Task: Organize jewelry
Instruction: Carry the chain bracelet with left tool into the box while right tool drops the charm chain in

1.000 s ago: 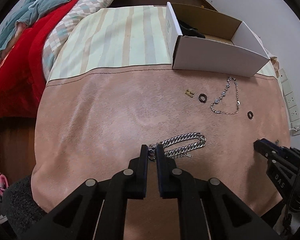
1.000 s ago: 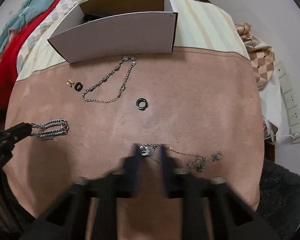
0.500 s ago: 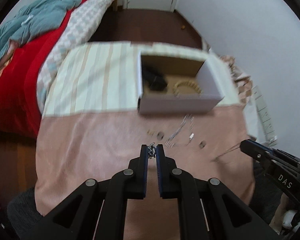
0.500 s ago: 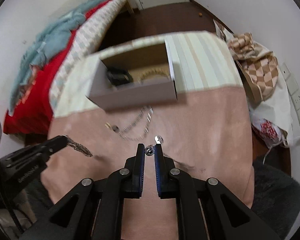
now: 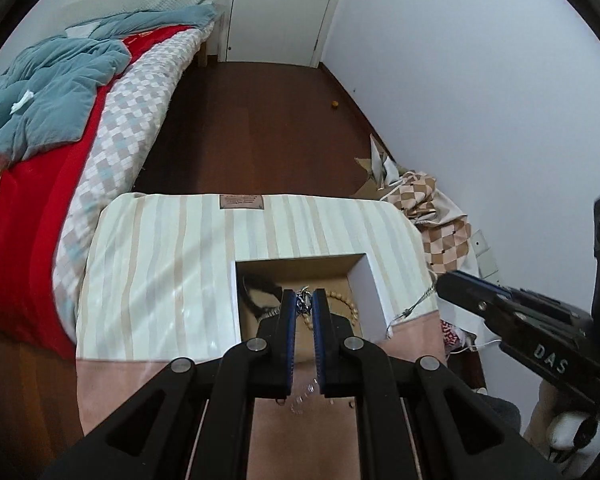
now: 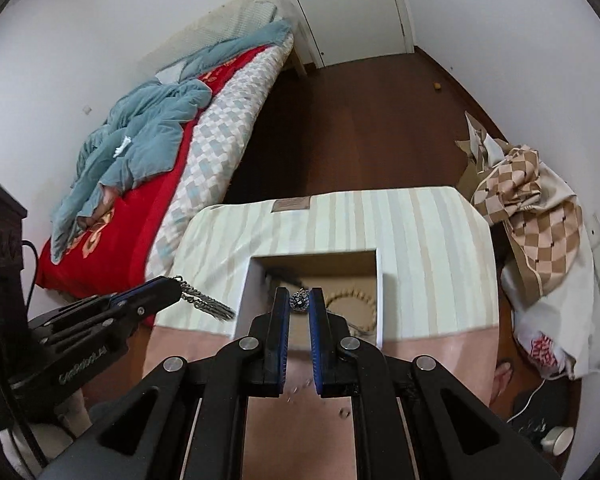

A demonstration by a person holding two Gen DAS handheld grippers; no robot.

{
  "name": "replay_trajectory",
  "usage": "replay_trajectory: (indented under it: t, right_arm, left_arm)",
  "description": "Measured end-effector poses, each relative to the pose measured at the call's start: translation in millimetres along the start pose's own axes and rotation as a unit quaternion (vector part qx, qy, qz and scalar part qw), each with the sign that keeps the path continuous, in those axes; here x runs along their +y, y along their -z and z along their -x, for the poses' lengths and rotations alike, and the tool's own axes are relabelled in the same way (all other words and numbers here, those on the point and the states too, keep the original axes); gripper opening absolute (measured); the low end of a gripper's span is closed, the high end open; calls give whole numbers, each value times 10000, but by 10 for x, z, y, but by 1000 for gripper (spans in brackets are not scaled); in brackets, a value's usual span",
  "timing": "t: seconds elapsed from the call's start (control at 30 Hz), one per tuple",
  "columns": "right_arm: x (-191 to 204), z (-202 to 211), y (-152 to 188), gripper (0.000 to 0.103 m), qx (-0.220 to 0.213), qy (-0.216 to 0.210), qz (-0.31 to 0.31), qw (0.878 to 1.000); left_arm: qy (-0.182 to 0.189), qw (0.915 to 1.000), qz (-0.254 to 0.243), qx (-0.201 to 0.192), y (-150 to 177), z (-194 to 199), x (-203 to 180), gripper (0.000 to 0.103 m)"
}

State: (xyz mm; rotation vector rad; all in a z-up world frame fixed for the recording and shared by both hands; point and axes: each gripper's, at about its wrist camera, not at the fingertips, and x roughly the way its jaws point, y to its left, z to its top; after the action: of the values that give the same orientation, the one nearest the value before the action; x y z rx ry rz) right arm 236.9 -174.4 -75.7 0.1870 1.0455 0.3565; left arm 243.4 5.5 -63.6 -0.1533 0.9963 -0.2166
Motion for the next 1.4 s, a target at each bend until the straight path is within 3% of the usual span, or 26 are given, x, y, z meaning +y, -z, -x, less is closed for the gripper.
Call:
replay_trajectory:
  t: [0.17,0.4,0.6,0.8,0.83,0.87,0.9,0.93,0.97,1.03,1.13,1.27,1.4]
  right_arm:
    - [-180,-537,-250,10,448,30,-109,9989]
    - [-366,-1056,-312,10,802,109,-221,9965]
    - [-393,-1370,-354,10,943,316,-124,9950]
    - [-369,-1559,-427,11,1214,338,-30,9920]
    - [-372,-1572,-428,17,1274,336,-51,9913]
    - [-375,-1559,-424,28,1267,351,-64,9913]
    - [-375,-1539,-423,35,1249,374,-57,9915]
    - [-373,-1507,-415,46,1217,410,-34,9917]
    - [-375,-1475,-405,53,1188,444,-10,9919]
    - [-378,-1395,-385,55,1137,505,7,9922]
    - [-390,-1269,-329,57,1057,768,48,9914]
    - [-393,-1120,-149,87,983,1288,188,9866]
    - [-381,-1068,66,90,1003,1594,286,9817]
  left_arm:
    - [53,9987,84,502,-14,-490,99,6]
    - [-24,9931,200,1158,191,-1097,277,6]
    - [-60,9896,357,1395,250,-1245,375,6]
    - [-271,9885,557,1380,161,-1157,423,11]
    - [-309,9892,538,1325,137,-1133,423,11]
    - [-378,9896,514,1291,125,-1109,418,13]
    - [-435,9900,482,1255,112,-1080,410,16]
    - [-472,9903,460,1220,100,-1060,407,26]
    - [-523,9906,448,1183,97,-1034,405,44]
    - [-678,9914,405,1044,89,-968,397,65]
    - [-899,9913,332,906,105,-891,393,70]
    - [-1196,9892,248,813,189,-819,412,91]
    - [-1423,9862,171,833,322,-785,405,96]
